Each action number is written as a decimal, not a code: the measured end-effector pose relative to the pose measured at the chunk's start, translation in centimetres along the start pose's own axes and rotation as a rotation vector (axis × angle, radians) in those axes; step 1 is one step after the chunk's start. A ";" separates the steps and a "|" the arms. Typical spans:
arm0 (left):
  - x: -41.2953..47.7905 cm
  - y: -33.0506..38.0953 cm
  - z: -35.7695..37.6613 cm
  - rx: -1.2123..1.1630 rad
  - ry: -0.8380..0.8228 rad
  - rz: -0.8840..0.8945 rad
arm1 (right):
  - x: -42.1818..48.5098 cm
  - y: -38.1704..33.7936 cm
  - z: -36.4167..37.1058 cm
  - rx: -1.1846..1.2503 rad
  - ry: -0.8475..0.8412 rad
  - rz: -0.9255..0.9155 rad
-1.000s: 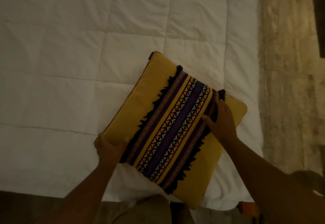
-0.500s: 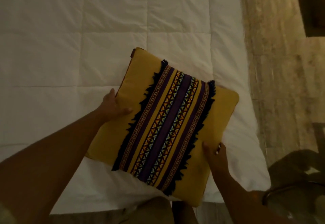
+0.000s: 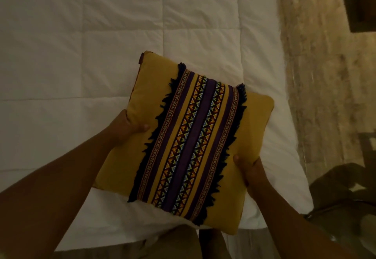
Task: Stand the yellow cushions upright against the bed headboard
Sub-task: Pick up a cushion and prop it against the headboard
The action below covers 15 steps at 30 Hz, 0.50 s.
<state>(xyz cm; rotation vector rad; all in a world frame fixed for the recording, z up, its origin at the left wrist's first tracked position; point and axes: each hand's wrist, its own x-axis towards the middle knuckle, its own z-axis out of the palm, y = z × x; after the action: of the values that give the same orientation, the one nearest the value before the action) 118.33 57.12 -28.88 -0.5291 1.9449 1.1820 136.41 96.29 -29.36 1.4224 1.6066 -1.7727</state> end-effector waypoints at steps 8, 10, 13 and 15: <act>-6.9 -4.0 1.7 -0.224 0.036 0.055 | -1.6 -3.4 -1.1 -0.176 -0.021 -0.108; -8.4 -6.1 2.7 -0.287 0.029 0.033 | -1.4 -3.6 -1.4 -0.225 -0.057 -0.127; -9.6 -9.5 4.6 -0.349 0.028 -0.010 | -0.8 -2.8 -1.5 -0.285 -0.109 -0.123; -9.6 -11.0 5.6 -0.373 0.042 -0.021 | -0.1 -1.9 -1.5 -0.299 -0.126 -0.116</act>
<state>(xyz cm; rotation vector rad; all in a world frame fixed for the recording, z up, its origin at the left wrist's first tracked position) 133.96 56.25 -28.73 -0.7698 1.7532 1.5411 135.54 98.12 -28.04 1.0805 1.8260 -1.5647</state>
